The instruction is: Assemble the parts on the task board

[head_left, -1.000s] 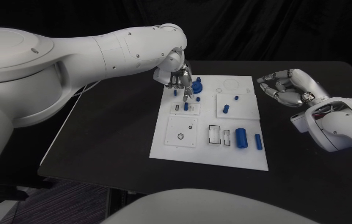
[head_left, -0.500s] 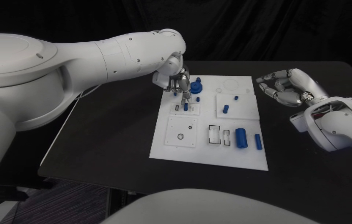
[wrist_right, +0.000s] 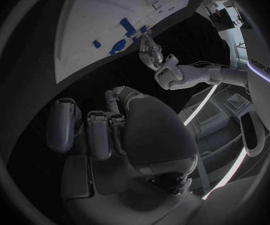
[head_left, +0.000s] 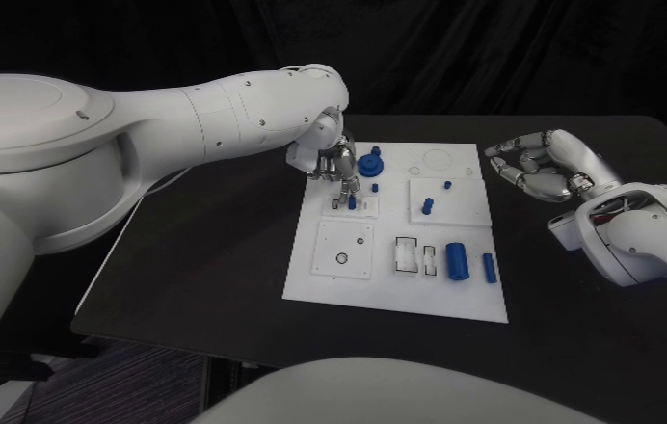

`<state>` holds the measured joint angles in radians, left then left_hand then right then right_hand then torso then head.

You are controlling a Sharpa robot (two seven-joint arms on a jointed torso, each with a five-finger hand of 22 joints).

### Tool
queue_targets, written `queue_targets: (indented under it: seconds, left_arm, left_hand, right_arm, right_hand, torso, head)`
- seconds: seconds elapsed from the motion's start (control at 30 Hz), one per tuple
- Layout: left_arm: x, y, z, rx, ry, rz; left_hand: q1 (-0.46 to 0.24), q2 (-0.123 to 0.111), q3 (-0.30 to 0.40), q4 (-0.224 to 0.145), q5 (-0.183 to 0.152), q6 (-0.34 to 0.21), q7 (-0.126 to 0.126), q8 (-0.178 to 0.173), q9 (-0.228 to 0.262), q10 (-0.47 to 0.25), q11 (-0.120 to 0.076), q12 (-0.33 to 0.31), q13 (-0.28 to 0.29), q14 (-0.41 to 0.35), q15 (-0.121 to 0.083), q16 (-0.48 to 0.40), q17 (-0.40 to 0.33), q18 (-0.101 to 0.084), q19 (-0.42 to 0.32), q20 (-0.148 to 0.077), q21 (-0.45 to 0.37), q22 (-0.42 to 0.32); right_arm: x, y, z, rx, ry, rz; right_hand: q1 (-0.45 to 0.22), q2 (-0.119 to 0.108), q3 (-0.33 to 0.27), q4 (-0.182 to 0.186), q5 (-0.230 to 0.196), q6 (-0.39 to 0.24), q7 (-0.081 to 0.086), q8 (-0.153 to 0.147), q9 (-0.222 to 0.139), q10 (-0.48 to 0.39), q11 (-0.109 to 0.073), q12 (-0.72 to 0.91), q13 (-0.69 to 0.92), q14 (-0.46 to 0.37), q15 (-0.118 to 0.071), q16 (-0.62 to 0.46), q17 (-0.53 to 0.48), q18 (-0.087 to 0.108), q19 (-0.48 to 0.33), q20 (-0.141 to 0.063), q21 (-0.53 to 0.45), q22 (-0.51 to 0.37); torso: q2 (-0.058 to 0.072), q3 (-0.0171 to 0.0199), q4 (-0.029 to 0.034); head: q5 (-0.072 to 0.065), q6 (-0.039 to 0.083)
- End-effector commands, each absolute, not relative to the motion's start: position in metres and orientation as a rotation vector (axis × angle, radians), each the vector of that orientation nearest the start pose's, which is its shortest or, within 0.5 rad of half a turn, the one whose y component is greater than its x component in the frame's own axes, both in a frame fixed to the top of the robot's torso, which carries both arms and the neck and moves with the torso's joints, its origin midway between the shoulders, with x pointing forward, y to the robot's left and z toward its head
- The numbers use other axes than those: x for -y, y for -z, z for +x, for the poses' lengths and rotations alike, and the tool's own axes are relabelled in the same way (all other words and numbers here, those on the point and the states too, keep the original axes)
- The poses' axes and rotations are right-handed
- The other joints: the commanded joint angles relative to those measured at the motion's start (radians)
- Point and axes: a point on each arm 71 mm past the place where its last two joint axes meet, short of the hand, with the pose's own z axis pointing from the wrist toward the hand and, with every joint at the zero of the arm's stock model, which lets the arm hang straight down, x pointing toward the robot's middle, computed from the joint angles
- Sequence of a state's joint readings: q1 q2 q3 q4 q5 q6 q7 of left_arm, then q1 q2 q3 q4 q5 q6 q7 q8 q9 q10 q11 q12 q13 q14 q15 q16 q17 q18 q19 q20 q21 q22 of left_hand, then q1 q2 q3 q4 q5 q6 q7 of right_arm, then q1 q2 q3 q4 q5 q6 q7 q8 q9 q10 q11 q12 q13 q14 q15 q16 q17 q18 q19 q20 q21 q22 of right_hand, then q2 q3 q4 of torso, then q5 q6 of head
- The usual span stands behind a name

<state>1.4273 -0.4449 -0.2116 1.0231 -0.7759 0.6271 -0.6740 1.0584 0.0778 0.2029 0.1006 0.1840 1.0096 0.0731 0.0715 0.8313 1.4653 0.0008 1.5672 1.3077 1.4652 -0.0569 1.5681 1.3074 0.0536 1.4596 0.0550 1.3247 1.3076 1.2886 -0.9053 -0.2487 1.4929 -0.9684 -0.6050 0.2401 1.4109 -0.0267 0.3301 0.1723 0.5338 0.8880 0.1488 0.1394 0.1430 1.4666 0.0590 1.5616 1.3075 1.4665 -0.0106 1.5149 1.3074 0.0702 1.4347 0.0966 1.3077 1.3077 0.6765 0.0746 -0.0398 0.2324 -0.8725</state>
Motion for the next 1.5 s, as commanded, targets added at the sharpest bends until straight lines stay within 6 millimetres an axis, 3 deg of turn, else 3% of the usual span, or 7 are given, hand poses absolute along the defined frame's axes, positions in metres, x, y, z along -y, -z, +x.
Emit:
queue_targets:
  seconds: [0.03,0.53,0.63,0.9,1.23,1.5]
  left_arm:
    - [-0.163,0.203,0.550,-2.742,0.155,-0.050]
    - [-0.165,0.208,0.550,-2.737,0.161,-0.075]
    - [-0.165,0.208,0.550,-2.734,0.165,-0.079]
    - [-0.164,0.209,0.550,-2.730,0.171,-0.080]
    - [-0.162,0.212,0.548,-2.723,0.178,-0.089]
    - [-0.162,0.217,0.545,-2.718,0.186,-0.104]
  left_hand:
    - [-0.014,0.000,-0.002,0.008,-0.014,0.000,0.001,0.004,0.004,0.106,-0.002,0.004,0.263,0.106,0.001,0.003,0.263,0.006,-0.008,0.000,-0.007,0.183]
    - [-0.024,0.003,-0.002,0.011,-0.019,0.001,0.001,0.008,0.012,0.106,-0.001,0.004,0.263,0.106,0.002,0.003,0.263,0.009,-0.015,0.001,-0.020,0.179]
    - [-0.027,0.006,0.004,0.008,0.004,-0.004,0.000,0.012,0.021,0.106,-0.001,0.004,0.263,0.106,0.002,0.003,0.263,0.011,-0.019,0.002,-0.027,0.177]
    - [-0.024,0.001,0.053,-0.033,0.110,-0.011,-0.004,0.022,0.048,0.106,-0.005,0.004,0.263,0.106,0.000,0.003,0.263,0.012,-0.023,0.000,-0.035,0.176]
    - [-0.032,-0.014,0.135,-0.085,0.157,0.016,-0.012,0.023,0.045,0.106,-0.012,0.004,0.263,0.106,-0.007,0.003,0.263,0.011,-0.020,-0.006,-0.032,0.177]
    - [-0.039,-0.025,0.174,-0.114,0.159,0.021,-0.013,0.021,0.046,0.106,-0.014,0.004,0.263,0.106,-0.008,0.003,0.263,0.012,-0.022,-0.007,-0.037,0.176]
  right_arm:
    - [0.248,0.196,0.478,-1.499,-0.869,0.168]
    - [0.247,0.197,0.478,-1.503,-0.869,0.170]
    - [0.247,0.197,0.478,-1.507,-0.868,0.171]
    - [0.246,0.197,0.478,-1.514,-0.867,0.172]
    - [0.246,0.198,0.479,-1.523,-0.864,0.176]
    - [0.246,0.199,0.479,-1.530,-0.861,0.180]
  right_hand:
    - [-0.010,0.000,0.005,0.001,0.004,-0.003,0.001,-0.004,-0.001,0.081,0.006,-0.003,0.241,0.083,0.002,-0.003,0.206,0.000,-0.003,0.001,-0.004,0.124]
    - [-0.010,0.000,0.005,0.001,0.004,-0.003,0.001,-0.004,-0.001,0.081,0.006,-0.003,0.241,0.083,0.002,-0.003,0.206,0.000,-0.003,0.001,-0.004,0.124]
    - [-0.010,0.000,0.005,0.001,0.004,-0.003,0.001,-0.004,-0.001,0.081,0.006,-0.003,0.241,0.083,0.002,-0.003,0.206,0.000,-0.003,0.001,-0.004,0.124]
    - [-0.011,0.001,0.008,-0.001,0.004,-0.002,0.000,-0.004,-0.002,0.080,0.006,-0.003,0.240,0.083,0.002,-0.004,0.204,0.001,-0.005,0.001,-0.007,0.123]
    - [-0.011,0.001,0.008,-0.001,0.004,-0.002,0.000,-0.003,-0.002,0.078,0.006,-0.004,0.239,0.082,0.002,-0.005,0.204,0.002,-0.006,0.001,-0.009,0.122]
    - [-0.011,0.001,0.008,-0.002,0.004,-0.002,0.000,-0.003,-0.002,0.078,0.006,-0.004,0.238,0.082,0.002,-0.006,0.202,0.002,-0.006,0.001,-0.010,0.122]
  torso:
    - [0.000,0.0005,-0.0010]
    - [-0.001,0.0000,-0.0024]
    - [-0.001,0.0002,-0.0024]
    - [-0.001,0.0001,-0.0019]
    - [-0.001,0.0006,-0.0014]
    - [-0.002,0.0008,-0.0023]
  head:
    - [0.000,0.000]
    - [0.001,0.000]
    - [0.001,0.000]
    - [0.004,0.000]
    - [0.003,0.000]
    - [0.004,0.000]
